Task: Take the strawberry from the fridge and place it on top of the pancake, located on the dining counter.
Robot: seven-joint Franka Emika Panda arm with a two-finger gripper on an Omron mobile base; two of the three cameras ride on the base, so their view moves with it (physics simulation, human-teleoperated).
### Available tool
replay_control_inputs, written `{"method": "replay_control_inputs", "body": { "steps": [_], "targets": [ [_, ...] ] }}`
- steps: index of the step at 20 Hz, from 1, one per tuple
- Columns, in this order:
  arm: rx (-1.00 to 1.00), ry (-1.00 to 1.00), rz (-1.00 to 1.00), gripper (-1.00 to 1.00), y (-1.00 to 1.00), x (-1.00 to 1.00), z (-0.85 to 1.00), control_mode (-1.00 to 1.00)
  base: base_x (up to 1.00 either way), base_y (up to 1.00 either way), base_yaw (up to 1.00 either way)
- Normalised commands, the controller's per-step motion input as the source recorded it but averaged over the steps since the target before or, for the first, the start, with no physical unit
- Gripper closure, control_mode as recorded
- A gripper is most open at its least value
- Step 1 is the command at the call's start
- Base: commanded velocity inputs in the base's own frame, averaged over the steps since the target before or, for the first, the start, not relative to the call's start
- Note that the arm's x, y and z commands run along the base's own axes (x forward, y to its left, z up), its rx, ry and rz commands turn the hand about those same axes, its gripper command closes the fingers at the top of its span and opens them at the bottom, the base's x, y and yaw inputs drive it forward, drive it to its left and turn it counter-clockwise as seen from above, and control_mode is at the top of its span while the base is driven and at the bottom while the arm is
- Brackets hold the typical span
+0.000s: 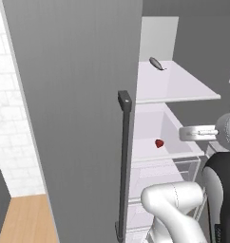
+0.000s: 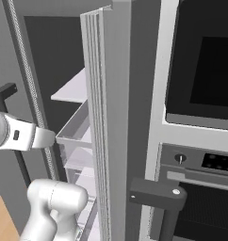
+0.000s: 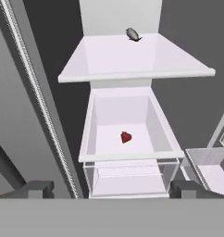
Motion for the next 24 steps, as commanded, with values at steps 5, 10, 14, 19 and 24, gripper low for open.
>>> {"method": "replay_control_inputs", "body": {
  "steps": [5,10,14,19,24],
  "targets": [
    [0.03,0.18,0.0,-1.0,-0.03,0.11,-0.25,-1.0,0.0,0.0,0.0],
    [0.0,0.18,0.0,-1.0,0.0,0.58,-0.46,-1.0,0.0,0.0,0.0],
    [0.0,0.0,0.0,-1.0,-0.18,0.23,-0.54,-1.0,0.0,0.0,0.0],
    [0.0,0.0,0.0,-1.0,-0.03,0.5,-0.46,-1.0,0.0,0.0,0.0],
    [0.0,0.08,0.0,-1.0,-0.08,0.63,-0.2,-1.0,0.0,0.0,0.0]
  ]
}}
